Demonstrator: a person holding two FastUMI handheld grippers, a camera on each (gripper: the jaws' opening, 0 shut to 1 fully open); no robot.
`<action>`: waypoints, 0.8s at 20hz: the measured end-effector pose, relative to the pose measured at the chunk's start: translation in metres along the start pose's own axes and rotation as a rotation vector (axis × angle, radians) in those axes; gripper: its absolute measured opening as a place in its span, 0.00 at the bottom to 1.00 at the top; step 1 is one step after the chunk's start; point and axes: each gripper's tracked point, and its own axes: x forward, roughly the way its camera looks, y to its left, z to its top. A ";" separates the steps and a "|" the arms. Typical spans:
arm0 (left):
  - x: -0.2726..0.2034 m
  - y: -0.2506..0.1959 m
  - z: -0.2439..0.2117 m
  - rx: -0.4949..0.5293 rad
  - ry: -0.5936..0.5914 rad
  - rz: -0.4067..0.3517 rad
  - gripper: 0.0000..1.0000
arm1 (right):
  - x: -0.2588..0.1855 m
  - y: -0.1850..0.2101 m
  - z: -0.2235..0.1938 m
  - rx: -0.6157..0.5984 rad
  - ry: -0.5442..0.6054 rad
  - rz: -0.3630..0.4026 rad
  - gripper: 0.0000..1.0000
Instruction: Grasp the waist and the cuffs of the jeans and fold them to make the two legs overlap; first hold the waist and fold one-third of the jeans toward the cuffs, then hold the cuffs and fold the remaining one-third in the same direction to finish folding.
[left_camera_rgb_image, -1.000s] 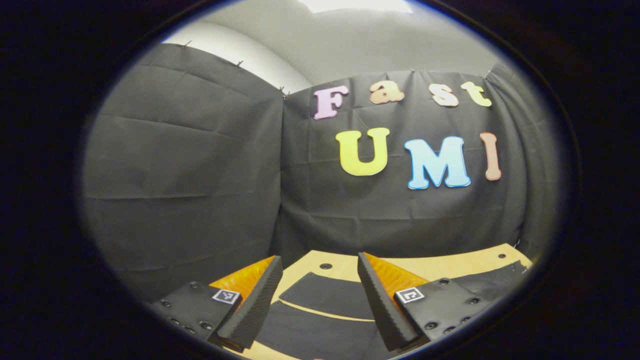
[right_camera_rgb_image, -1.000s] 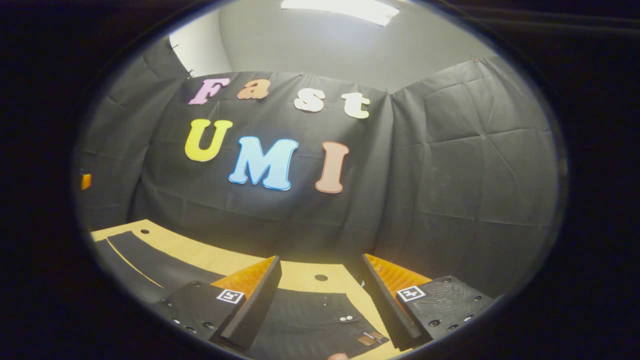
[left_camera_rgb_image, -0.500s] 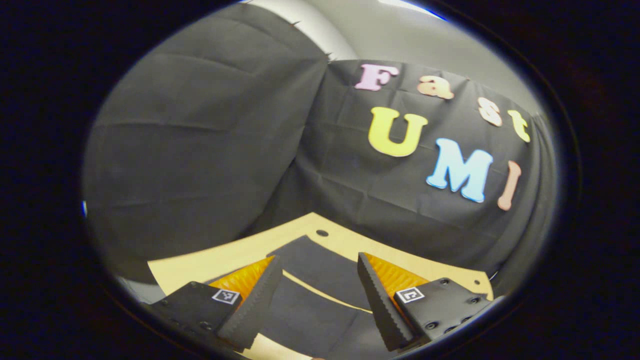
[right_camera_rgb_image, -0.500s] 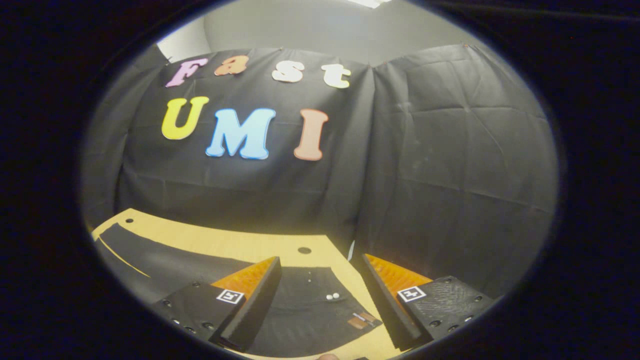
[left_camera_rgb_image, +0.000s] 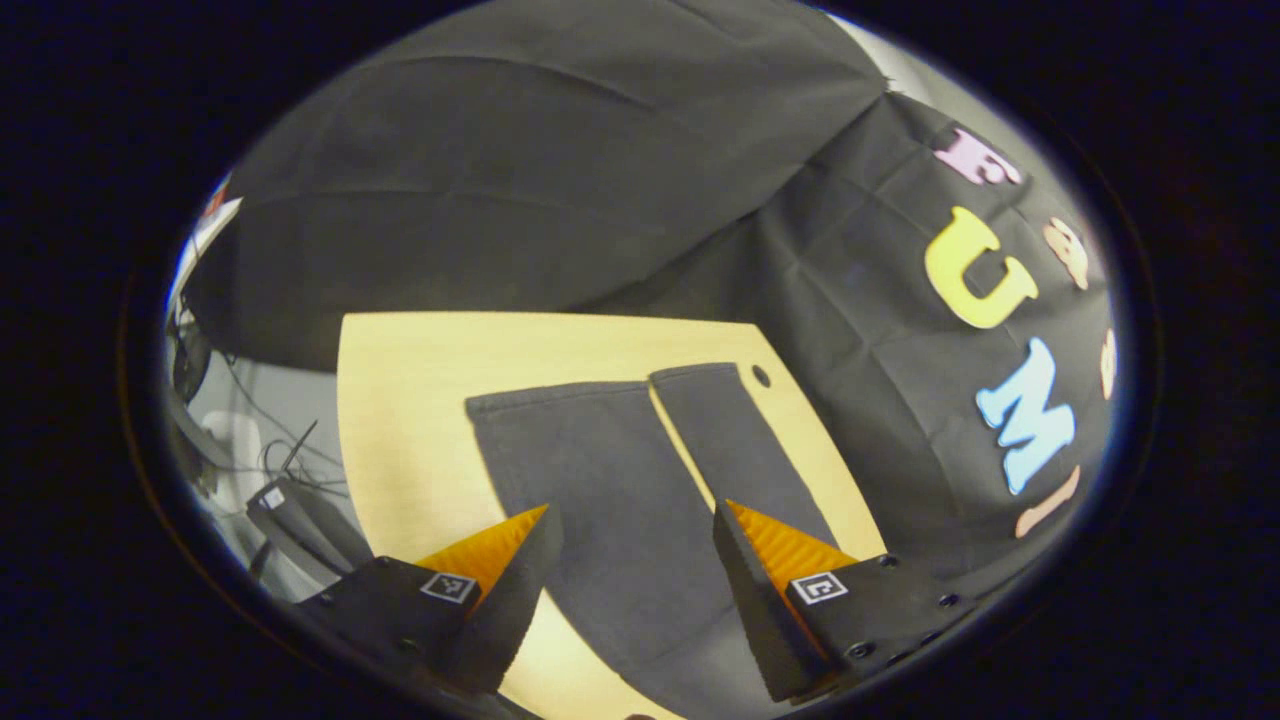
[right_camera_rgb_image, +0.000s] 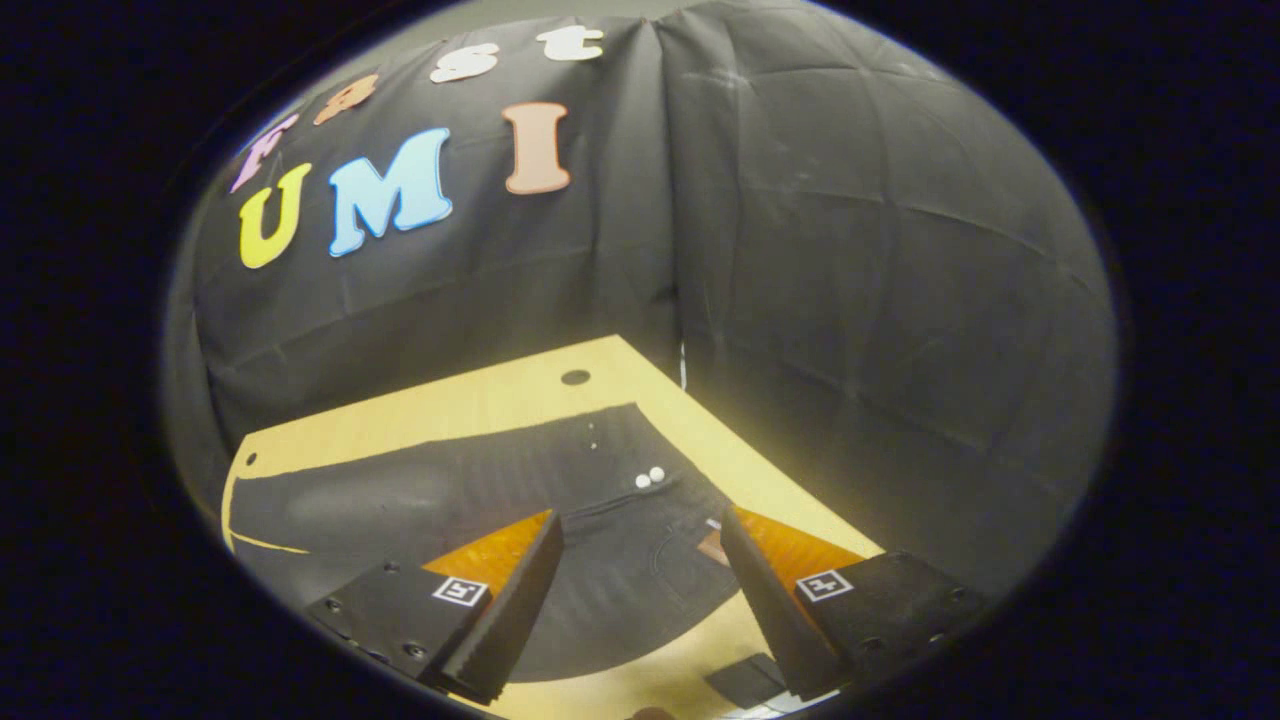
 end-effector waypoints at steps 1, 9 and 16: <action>0.004 0.009 -0.002 -0.037 0.023 0.017 0.98 | 0.002 0.000 -0.006 0.040 0.035 0.006 0.95; 0.056 0.046 -0.020 -0.336 0.143 0.094 0.94 | 0.015 -0.004 -0.068 0.365 0.305 0.075 0.97; 0.088 0.051 -0.014 -0.400 0.142 0.078 0.98 | 0.028 -0.042 -0.091 0.573 0.354 -0.004 0.96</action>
